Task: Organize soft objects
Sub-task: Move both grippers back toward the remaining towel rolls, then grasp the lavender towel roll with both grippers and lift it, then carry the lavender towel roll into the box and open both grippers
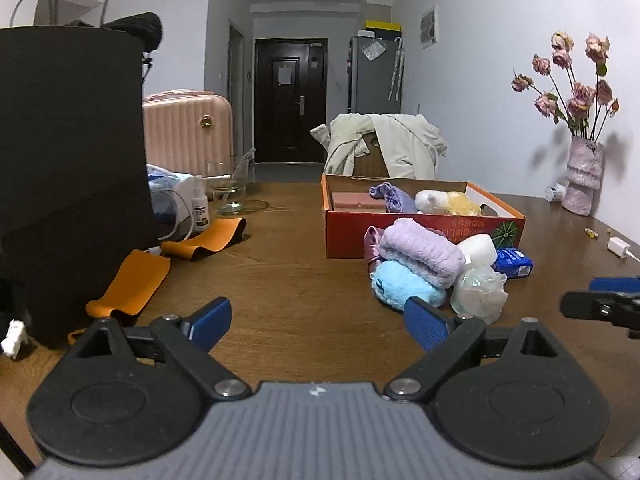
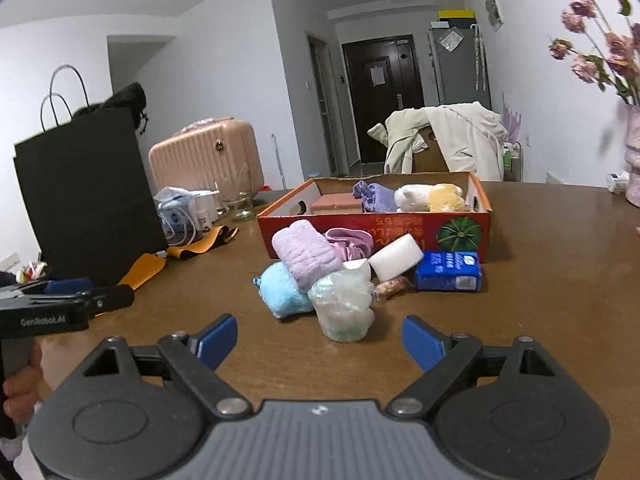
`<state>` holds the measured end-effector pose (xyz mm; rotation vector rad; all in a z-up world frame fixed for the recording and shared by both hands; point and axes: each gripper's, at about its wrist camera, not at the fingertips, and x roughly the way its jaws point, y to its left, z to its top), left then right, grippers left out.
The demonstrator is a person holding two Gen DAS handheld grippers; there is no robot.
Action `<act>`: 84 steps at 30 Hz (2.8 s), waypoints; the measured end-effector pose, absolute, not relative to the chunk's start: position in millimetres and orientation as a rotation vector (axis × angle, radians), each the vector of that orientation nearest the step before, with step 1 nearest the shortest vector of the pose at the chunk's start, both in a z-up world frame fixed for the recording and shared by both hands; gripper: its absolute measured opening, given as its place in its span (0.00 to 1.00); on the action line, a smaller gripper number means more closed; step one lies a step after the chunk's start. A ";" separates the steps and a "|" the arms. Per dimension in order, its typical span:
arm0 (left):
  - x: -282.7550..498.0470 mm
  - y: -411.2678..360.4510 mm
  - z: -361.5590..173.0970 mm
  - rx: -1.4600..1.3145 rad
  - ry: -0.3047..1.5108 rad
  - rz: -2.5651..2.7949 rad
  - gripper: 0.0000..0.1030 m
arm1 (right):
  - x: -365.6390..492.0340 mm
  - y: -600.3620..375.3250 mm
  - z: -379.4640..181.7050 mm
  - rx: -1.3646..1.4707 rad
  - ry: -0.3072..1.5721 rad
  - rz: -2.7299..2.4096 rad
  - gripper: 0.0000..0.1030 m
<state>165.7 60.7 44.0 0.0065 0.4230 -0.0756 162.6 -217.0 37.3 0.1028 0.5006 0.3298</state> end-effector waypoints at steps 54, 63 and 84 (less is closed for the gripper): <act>194.2 41.9 -15.6 -0.383 0.756 -0.447 0.27 | 178.3 -214.0 -19.5 0.313 0.673 0.428 0.29; 221.9 37.6 23.1 -0.349 0.652 -0.500 0.19 | 197.6 -215.8 18.5 0.313 0.594 0.456 0.23; 553.4 23.6 44.8 -0.063 0.739 -0.240 0.32 | 570.5 -171.8 9.7 0.351 0.848 0.285 0.51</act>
